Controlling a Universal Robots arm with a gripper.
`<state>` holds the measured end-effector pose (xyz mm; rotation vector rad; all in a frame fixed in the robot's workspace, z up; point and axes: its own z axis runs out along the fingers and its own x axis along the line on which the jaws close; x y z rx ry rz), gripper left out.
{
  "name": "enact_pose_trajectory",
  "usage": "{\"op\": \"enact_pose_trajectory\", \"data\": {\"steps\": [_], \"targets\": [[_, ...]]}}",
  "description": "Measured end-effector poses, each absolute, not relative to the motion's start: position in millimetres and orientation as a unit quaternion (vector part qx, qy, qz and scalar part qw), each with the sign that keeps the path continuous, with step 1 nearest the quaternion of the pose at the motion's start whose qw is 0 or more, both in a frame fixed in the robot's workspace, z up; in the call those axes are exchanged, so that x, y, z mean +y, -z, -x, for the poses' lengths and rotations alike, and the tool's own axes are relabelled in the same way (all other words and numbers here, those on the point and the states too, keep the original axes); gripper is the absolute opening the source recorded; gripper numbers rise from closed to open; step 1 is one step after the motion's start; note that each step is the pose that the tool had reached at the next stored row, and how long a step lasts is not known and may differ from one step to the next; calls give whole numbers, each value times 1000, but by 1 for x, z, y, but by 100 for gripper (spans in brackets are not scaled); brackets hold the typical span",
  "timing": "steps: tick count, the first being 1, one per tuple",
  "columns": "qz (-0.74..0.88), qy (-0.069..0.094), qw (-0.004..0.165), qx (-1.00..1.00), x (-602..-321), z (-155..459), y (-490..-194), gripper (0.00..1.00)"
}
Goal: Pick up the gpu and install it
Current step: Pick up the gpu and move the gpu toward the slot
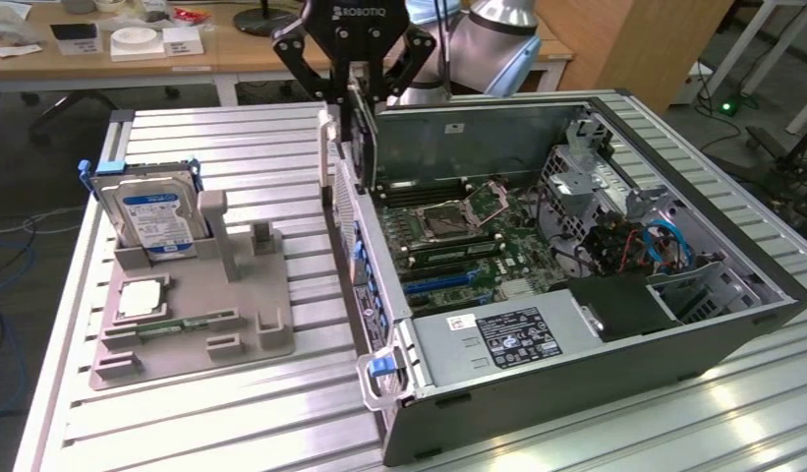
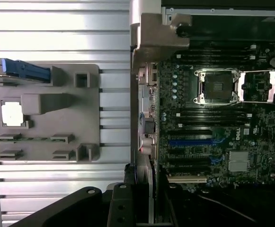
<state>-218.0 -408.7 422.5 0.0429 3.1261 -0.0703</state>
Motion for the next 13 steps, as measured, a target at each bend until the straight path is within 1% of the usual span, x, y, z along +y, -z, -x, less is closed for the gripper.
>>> {"op": "enact_pose_trajectory", "data": {"steps": [7,13], "targets": [[-13,23,7,1000,-408,197,-420,28],[-13,23,7,1000,-408,196,-420,28]]}}
